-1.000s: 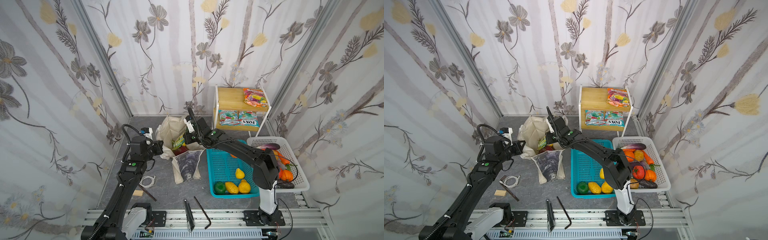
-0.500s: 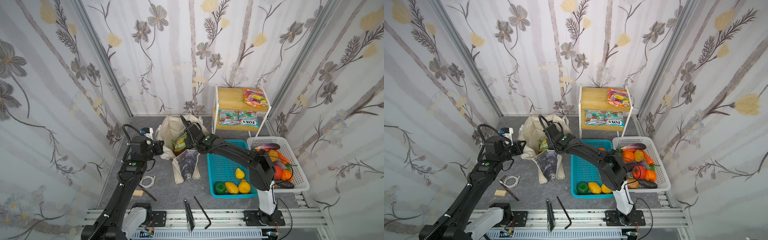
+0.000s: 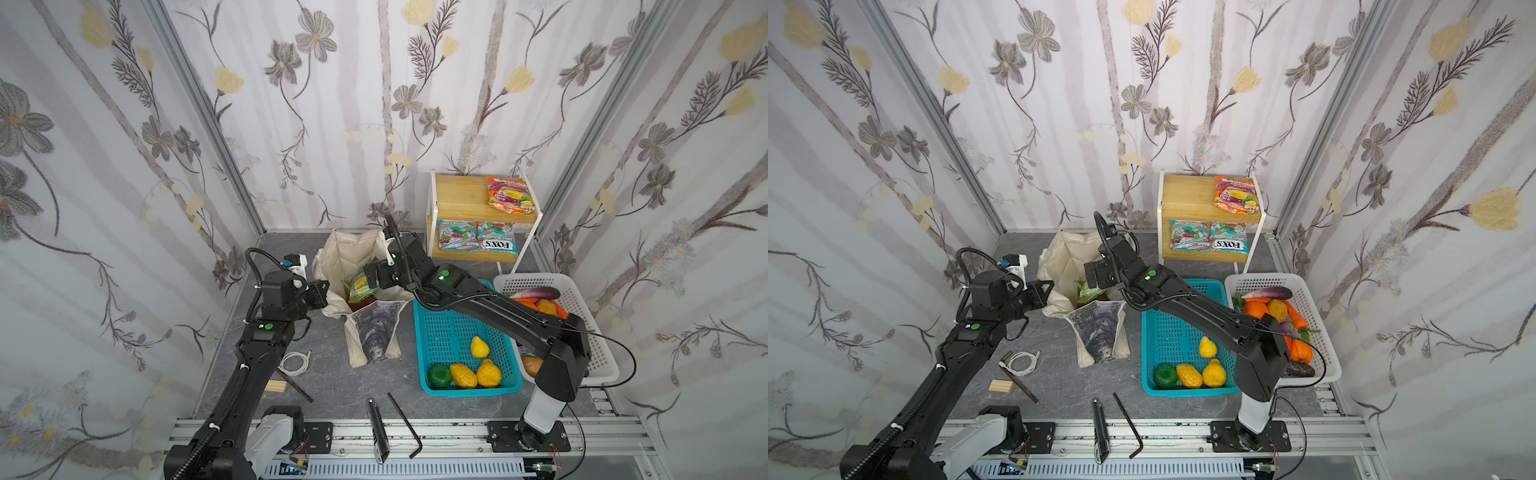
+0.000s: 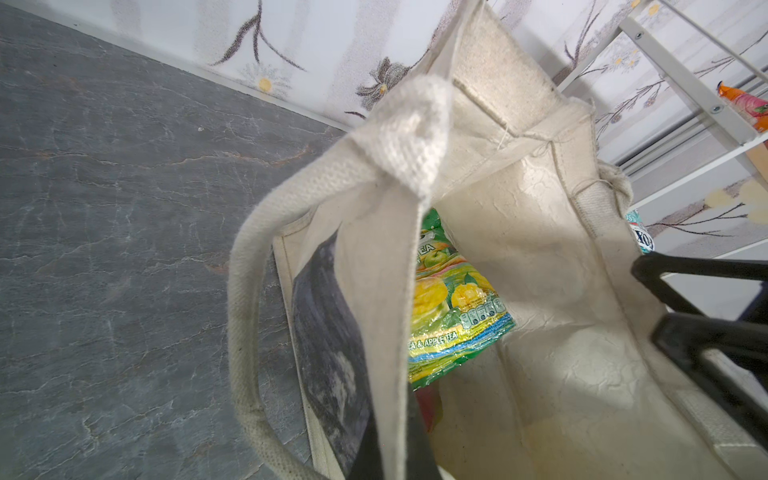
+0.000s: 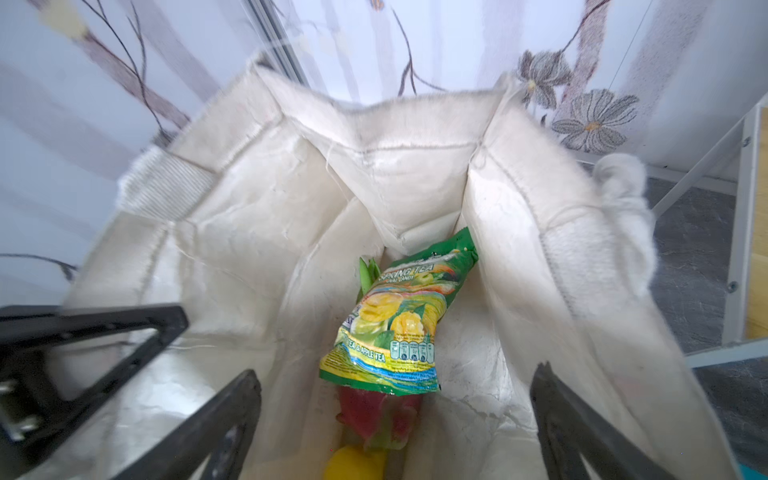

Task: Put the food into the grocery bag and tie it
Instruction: 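Lower the candy bag into the tote and open the right gripper, then move the right gripper back to the top shelf toward the orange Fox's bag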

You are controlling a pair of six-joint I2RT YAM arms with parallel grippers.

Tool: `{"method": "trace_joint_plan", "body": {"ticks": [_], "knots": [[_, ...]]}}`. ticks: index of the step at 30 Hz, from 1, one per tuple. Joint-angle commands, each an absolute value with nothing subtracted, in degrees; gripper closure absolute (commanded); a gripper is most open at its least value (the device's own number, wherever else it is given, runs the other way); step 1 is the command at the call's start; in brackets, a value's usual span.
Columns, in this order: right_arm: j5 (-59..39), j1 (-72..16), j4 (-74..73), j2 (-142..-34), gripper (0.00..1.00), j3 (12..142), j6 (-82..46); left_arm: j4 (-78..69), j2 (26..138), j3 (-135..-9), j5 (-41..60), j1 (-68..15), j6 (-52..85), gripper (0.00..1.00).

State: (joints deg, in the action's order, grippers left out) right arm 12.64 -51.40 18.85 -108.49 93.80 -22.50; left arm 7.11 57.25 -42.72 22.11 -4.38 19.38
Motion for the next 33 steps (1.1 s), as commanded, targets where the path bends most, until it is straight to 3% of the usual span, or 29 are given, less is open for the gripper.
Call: {"method": "trace_joint_plan", "body": {"ticks": [1, 5, 9, 15, 22, 33], "knots": [[17.7, -51.4, 14.3, -104.4, 0.0, 93.1, -25.6, 6.1, 57.2, -42.8, 22.9, -4.3, 19.5, 1.0], [26.5, -50.9, 15.3, -98.4, 0.0, 93.1, -25.5, 6.0, 57.3, -42.9, 23.1, -4.3, 19.5, 1.0], [26.5, -48.0, 15.0, -92.8, 0.0, 91.5, -17.6, 6.0, 57.2, -42.9, 23.1, -4.3, 19.6, 1.0], [21.7, -33.1, 22.8, -92.1, 0.0, 95.9, -17.9, 5.9, 57.0, -42.8, 23.1, -4.3, 19.6, 1.0], [18.4, -19.0, 25.1, -94.9, 0.0, 101.5, -17.7, 5.8, 57.7, -42.9, 23.3, -4.3, 19.8, 1.0], [14.2, -9.0, 26.9, -108.1, 0.0, 113.7, -16.9, 5.7, 57.3, -42.7, 22.9, -4.4, 19.5, 1.0]]}}
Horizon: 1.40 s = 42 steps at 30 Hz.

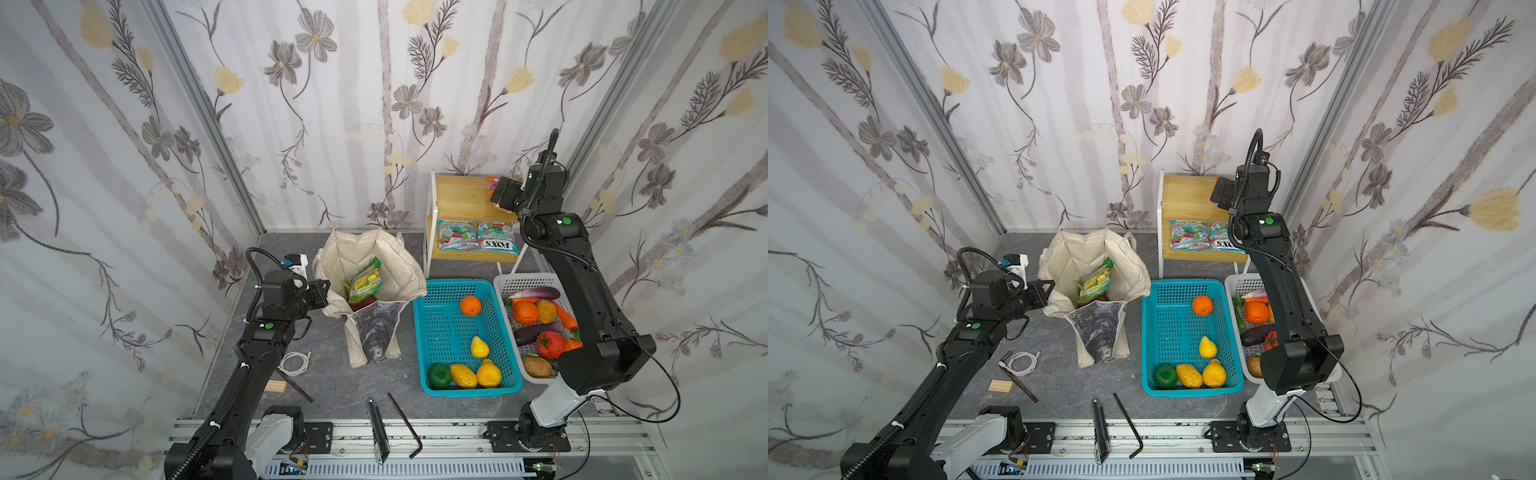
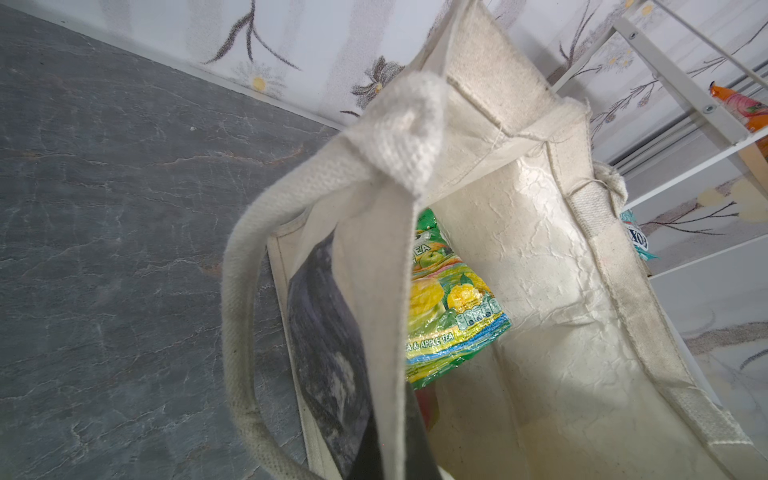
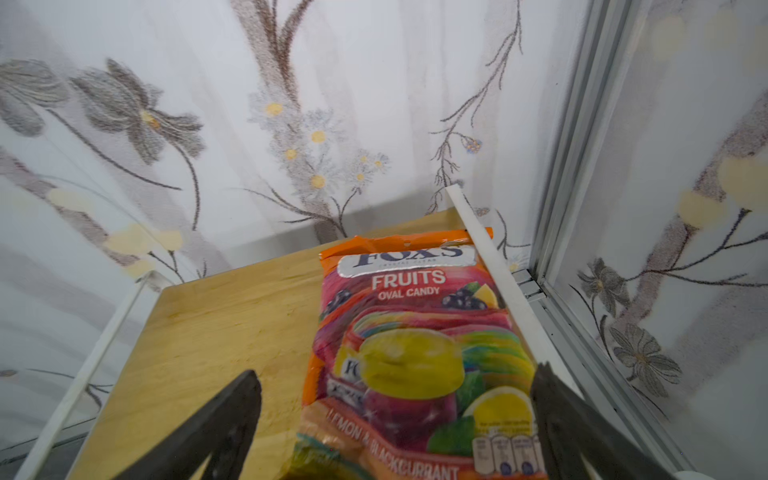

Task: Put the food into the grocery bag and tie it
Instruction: 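Move the right gripper back to the top shelf toward the orange Fox's bag, then grasp the orange Fox's Fruits candy bag with the right gripper and lift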

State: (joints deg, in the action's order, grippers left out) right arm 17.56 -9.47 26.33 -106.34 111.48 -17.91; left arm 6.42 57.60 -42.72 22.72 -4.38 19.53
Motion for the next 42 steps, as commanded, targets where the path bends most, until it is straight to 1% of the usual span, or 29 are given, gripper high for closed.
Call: {"method": "trace_joint_plan", "body": {"ticks": [1, 6, 18, 25, 30, 35, 36, 39, 42], "knots": [[14.2, -8.9, 27.4, -108.8, 0.0, 114.5, -16.7, 5.8, 57.3, -42.7, 22.9, -4.3, 19.5, 1.0], [13.8, -8.4, 29.1, -111.7, 0.0, 116.6, -16.2, 5.7, 56.9, -42.7, 22.7, -4.3, 19.3, 1.0], [1.7, -9.9, 28.7, -113.8, 0.03, 117.2, -14.9, 5.8, 56.4, -42.5, 22.4, -4.3, 19.2, 1.0], [0.2, -10.6, 30.0, -115.2, 0.04, 121.2, -15.2, 5.8, 56.4, -42.5, 22.3, -4.3, 19.1, 1.0], [0.5, -10.5, 29.5, -110.8, 0.02, 120.7, -18.6, 5.8, 56.4, -42.5, 22.2, -4.3, 19.1, 1.0], [3.5, -10.0, 27.7, -104.4, 0.02, 115.4, -27.4, 5.8, 56.3, -42.5, 22.2, -4.3, 19.2, 1.0], [2.9, -9.5, 27.2, -102.8, 0.01, 113.5, -29.4, 5.8, 56.3, -42.5, 22.2, -4.3, 19.2, 1.0], [-4.2, -7.1, 21.6, -97.7, 0.01, 105.2, -34.2, 5.8, 56.3, -42.6, 22.3, -4.3, 19.2, 1.0], [-14.9, -4.0, 11.3, -93.2, 0.09, 94.6, -38.6, 5.8, 56.2, -42.6, 22.5, -4.3, 19.2, 1.0]]}}
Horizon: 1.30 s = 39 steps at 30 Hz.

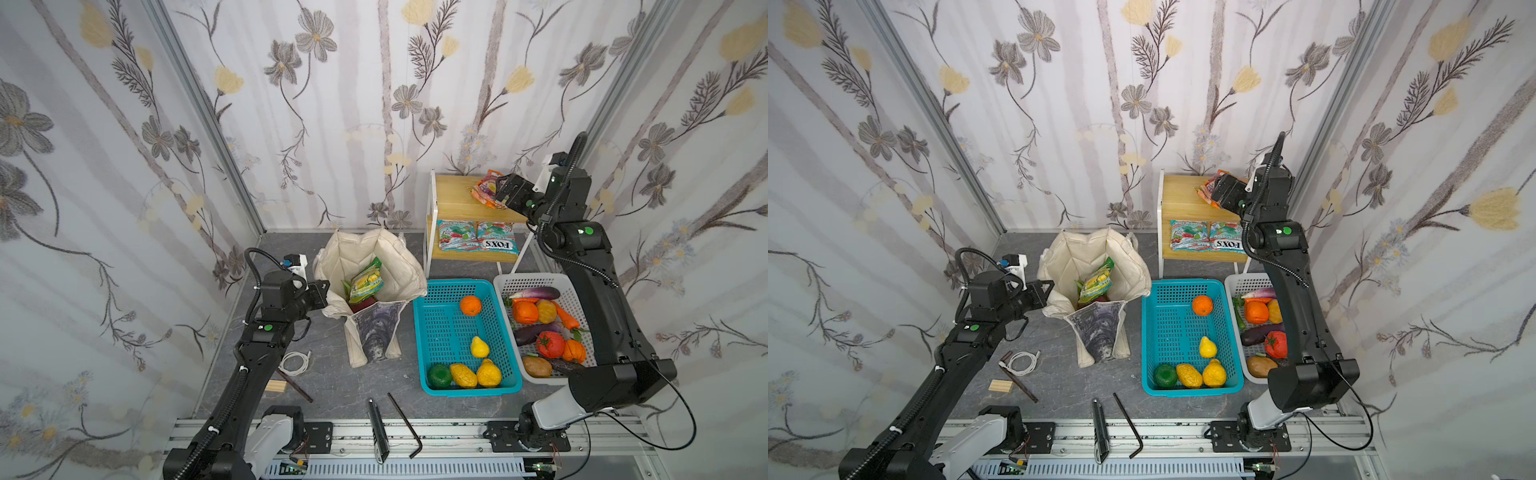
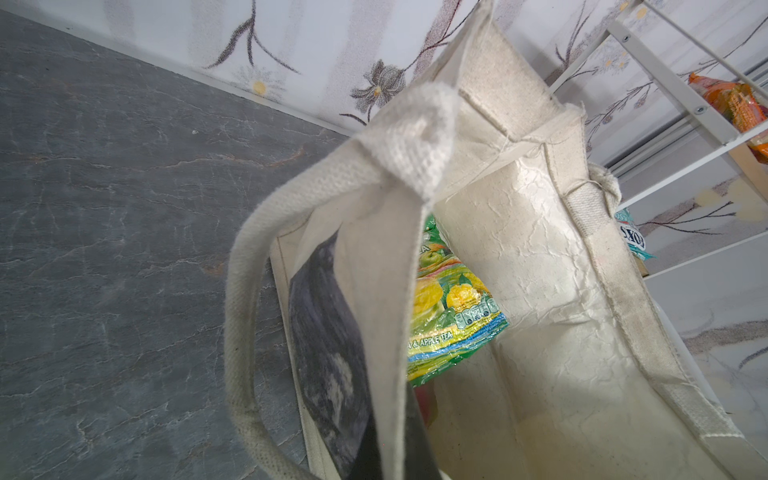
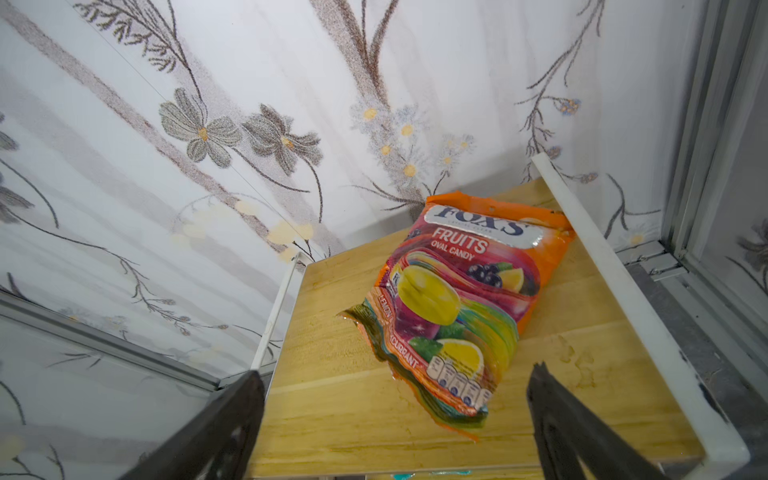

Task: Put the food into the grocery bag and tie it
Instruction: 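Grasp the orange Fox's Fruits candy bag with the right gripper and lift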

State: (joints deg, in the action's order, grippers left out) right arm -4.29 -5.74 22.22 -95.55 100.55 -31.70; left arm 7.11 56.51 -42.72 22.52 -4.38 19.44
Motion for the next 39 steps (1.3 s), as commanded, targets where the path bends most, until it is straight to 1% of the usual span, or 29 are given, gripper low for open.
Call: {"method": "trace_joint_plan", "body": {"ticks": [1, 3, 7, 11, 13, 15, 23, 25, 29, 31, 35, 39], "knots": [[-17.4, -2.8, 9.1, -92.4, 0.13, 92.0, -40.2, 5.8, 56.1, -42.6, 22.5, -4.4, 19.2, 1.0], [-20.7, -0.3, 8.2, -92.8, 0.19, 90.1, -42.9, 5.7, 55.9, -42.6, 22.4, -4.3, 19.2, 1.0], [-24.4, 1.5, 10.9, -95.1, 0.24, 90.7, -42.1, 5.8, 55.7, -42.6, 22.4, -4.3, 19.2, 1.0], [-25.3, 1.5, 12.3, -97.0, 0.28, 91.9, -40.8, 5.7, 55.7, -42.6, 22.3, -4.3, 19.2, 1.0], [-25.0, 1.5, 12.8, -97.7, 0.33, 92.5, -40.6, 5.8, 55.7, -42.6, 22.3, -4.3, 19.2, 1.0], [-24.4, 1.5, 13.6, -98.3, 0.39, 93.1, -40.5, 5.8, 55.6, -42.6, 22.2, -4.3, 19.1, 1.0], [-22.3, 1.0, 14.7, -100.1, 0.43, 94.0, -40.3, 5.8, 55.8, -42.5, 22.1, -4.3, 19.1, 1.0], [-22.0, 0.7, 14.5, -100.4, 0.46, 94.0, -40.3, 5.8, 55.8, -42.5, 22.0, -4.3, 19.1, 1.0], [-21.2, 0.4, 14.7, -101.3, 0.61, 95.0, -40.3, 5.8, 55.7, -42.5, 21.7, -4.3, 19.1, 1.0], [-21.1, 0.4, 15.3, -101.8, 0.72, 95.8, -40.0, 5.8, 55.8, -42.5, 21.8, -4.3, 19.1, 1.0], [-21.0, 0.4, 15.8, -101.6, 0.99, 96.2, -39.4, 5.8, 55.5, -42.5, 21.6, -4.2, 18.9, 1.0], [-22.9, -0.7, 16.6, -100.2, 1.0, 97.1, -35.9, 5.8, 55.5, -42.5, 21.5, -4.3, 19.0, 1.0]]}}
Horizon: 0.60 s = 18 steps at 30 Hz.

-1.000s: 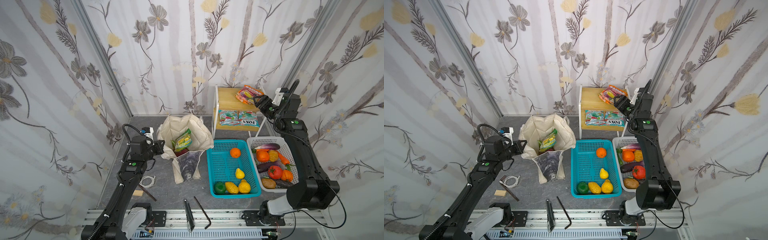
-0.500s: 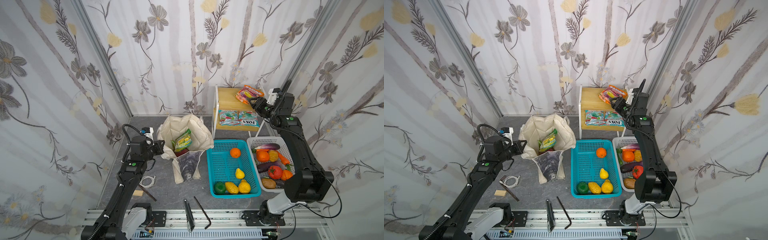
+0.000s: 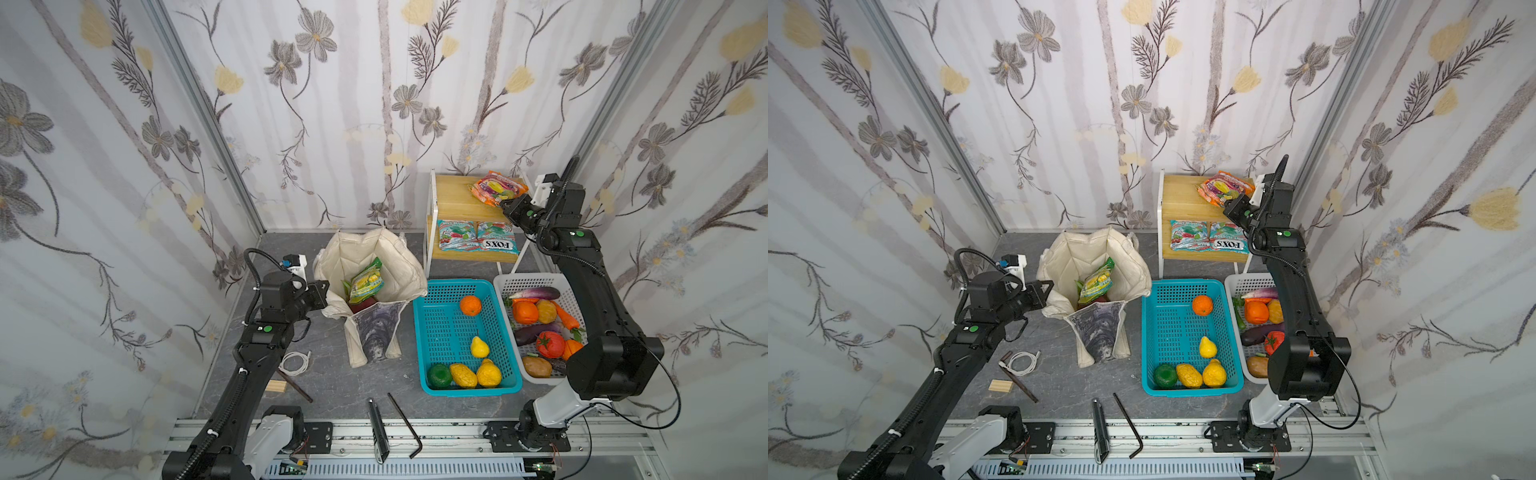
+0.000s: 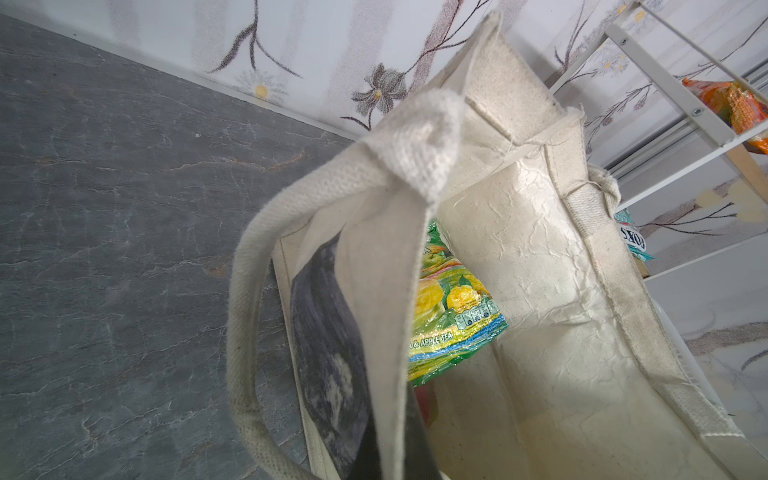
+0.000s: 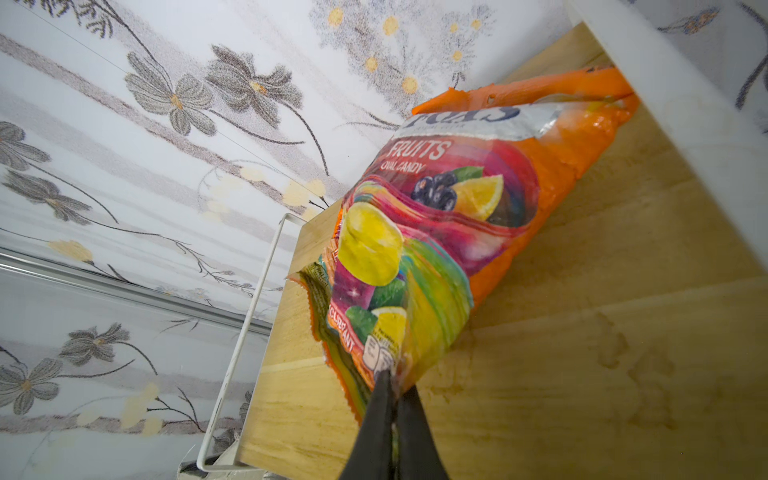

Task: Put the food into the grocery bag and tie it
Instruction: 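Grasp the orange Fox's Fruits candy bag with the right gripper and lift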

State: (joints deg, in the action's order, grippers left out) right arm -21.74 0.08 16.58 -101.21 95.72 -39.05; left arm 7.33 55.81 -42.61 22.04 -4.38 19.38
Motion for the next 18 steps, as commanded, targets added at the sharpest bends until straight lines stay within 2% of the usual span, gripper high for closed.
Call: {"method": "trace_joint_plan", "body": {"ticks": [1, 4, 6, 18], "knots": [[-24.0, -1.2, 17.3, -100.4, 1.0, 97.8, -34.9, 5.8, 55.6, -42.5, 21.7, -4.3, 19.0, 1.0], [-25.4, -3.4, 24.2, -103.3, 1.0, 103.3, -29.2, 5.8, 55.7, -42.5, 22.0, -4.3, 19.1, 1.0], [-22.3, -4.8, 28.9, -104.5, 1.0, 105.3, -26.5, 5.8, 55.6, -42.5, 21.9, -4.3, 19.0, 1.0], [-18.2, -1.6, 28.6, -100.6, 1.0, 98.8, -27.6, 5.8, 55.4, -42.5, 21.9, -4.2, 19.0, 1.0]]}}
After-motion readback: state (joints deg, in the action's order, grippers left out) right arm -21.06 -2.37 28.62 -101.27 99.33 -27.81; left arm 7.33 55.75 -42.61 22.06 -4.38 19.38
